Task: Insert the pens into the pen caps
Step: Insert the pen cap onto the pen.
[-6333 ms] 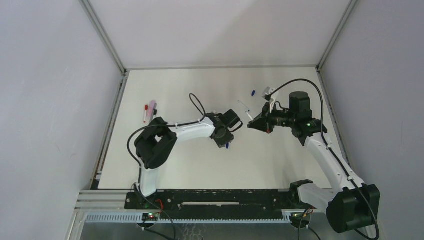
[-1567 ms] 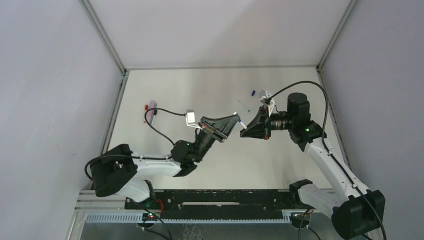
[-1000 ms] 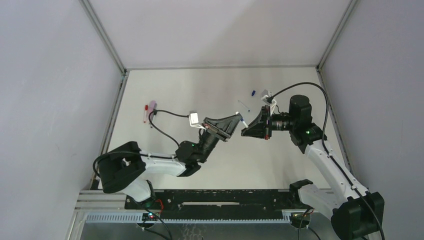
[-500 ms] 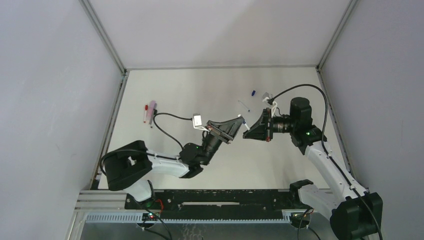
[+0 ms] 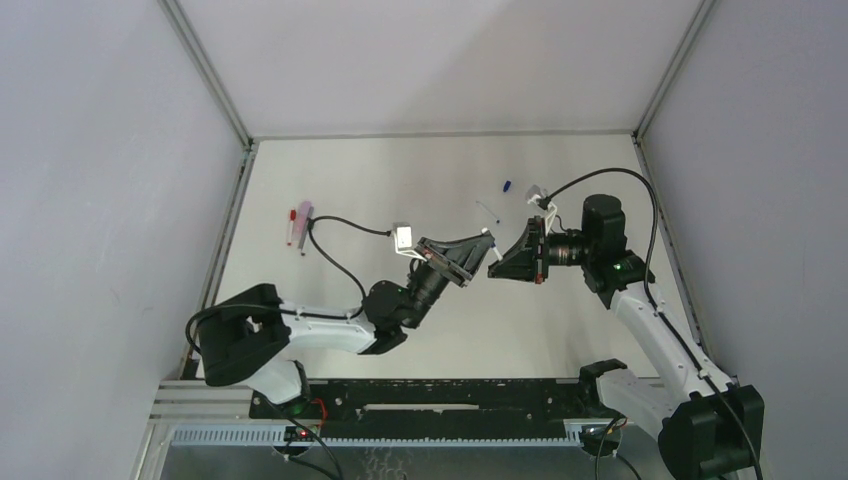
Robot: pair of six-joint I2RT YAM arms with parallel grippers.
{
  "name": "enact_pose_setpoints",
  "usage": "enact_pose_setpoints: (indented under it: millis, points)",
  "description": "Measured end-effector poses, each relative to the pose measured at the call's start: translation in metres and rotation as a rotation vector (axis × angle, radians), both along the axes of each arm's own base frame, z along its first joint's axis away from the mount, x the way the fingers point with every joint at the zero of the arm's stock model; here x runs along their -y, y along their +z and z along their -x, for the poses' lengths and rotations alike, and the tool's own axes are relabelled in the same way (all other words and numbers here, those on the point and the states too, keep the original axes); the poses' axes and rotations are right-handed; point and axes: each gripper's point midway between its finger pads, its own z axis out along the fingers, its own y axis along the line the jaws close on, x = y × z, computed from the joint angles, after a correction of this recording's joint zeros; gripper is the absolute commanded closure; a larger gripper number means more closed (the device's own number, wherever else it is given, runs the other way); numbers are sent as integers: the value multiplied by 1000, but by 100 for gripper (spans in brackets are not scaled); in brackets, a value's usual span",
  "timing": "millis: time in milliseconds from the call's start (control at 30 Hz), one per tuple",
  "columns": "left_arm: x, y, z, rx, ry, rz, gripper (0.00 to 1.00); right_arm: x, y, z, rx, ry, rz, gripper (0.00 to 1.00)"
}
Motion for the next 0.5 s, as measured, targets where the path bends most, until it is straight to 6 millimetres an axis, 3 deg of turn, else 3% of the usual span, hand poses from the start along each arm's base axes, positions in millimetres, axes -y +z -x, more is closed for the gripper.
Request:
enact_pose_setpoints:
  millis: [200, 300, 500]
  points:
    - [-3, 7, 4, 17, -3, -28, 69, -1, 3, 2, 35, 29, -12, 100]
    - [11, -3, 26, 27, -103, -88, 59, -7, 7, 6, 76, 67, -25, 100]
    - [-1, -3, 42, 37, -152, -94, 52, -10, 7, 10, 93, 100, -31, 100]
